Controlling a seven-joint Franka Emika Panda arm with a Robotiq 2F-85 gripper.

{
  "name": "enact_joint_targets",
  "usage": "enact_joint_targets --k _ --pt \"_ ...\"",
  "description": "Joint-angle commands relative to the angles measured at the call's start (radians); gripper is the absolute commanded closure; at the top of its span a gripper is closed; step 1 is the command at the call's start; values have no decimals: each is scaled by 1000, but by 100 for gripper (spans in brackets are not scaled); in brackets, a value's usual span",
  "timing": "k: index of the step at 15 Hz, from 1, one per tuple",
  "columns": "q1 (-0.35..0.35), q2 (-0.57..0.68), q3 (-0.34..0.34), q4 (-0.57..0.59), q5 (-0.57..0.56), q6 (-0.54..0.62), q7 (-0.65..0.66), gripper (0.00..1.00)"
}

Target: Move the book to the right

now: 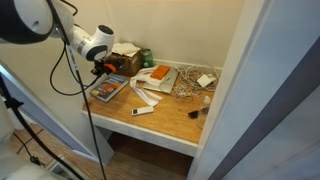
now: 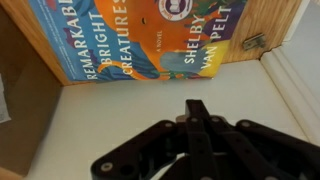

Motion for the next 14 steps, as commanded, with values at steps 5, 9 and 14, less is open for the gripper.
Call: enact_joint_targets --k 5,9,14 --pt "-24 141 59 74 -1 100 1 100" --pt "-33 220 100 133 2 148 0 100" --pt "-49 318 146 207 -10 195 7 100"
